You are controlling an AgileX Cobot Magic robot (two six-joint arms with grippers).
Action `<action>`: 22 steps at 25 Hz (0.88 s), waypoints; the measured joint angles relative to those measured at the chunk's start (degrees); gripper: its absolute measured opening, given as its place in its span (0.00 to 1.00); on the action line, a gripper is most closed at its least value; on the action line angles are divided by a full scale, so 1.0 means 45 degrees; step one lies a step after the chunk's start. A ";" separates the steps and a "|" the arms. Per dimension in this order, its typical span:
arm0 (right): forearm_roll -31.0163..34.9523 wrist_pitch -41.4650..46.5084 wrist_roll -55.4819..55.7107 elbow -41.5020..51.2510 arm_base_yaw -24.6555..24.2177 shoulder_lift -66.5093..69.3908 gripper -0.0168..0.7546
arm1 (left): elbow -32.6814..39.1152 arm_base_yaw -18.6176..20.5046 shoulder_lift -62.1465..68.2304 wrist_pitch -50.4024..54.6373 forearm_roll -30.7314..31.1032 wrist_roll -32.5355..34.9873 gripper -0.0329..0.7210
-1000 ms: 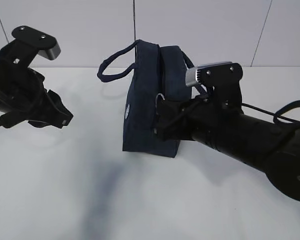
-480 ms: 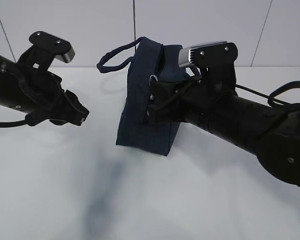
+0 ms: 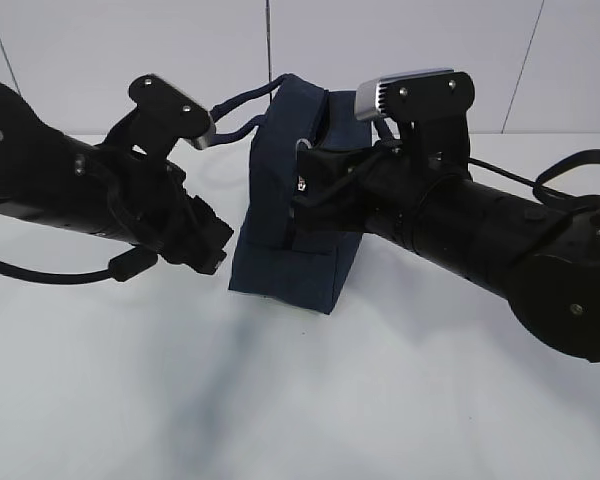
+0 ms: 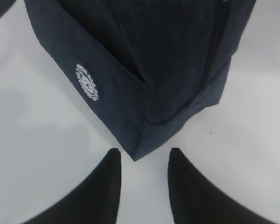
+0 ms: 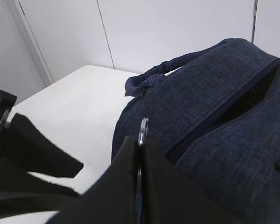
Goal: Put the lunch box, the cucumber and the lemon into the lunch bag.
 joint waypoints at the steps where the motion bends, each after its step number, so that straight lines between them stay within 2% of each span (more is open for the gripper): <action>1: 0.0000 0.0000 0.0000 0.0000 0.0000 0.0000 0.04 | 0.0000 0.0000 0.0083 -0.0224 0.0000 0.0021 0.38; 10: 0.0470 0.0000 0.0000 0.0000 0.0000 0.0000 0.04 | 0.0000 0.0000 0.0626 -0.0624 -0.0601 0.0046 0.38; 14: 0.0829 0.0000 0.0000 0.0000 0.0000 0.0000 0.04 | 0.0000 0.0000 0.0626 -0.0672 -0.2219 0.0046 0.39; 19: 0.1177 0.0000 0.0000 0.0000 0.0000 0.0000 0.04 | 0.0000 0.0000 0.0654 -0.0617 -0.2619 0.0072 0.62; 22: 0.1281 0.0000 0.0000 0.0000 0.0000 0.0000 0.04 | 0.0000 -0.0033 0.0737 -0.0617 -0.2132 0.0099 0.67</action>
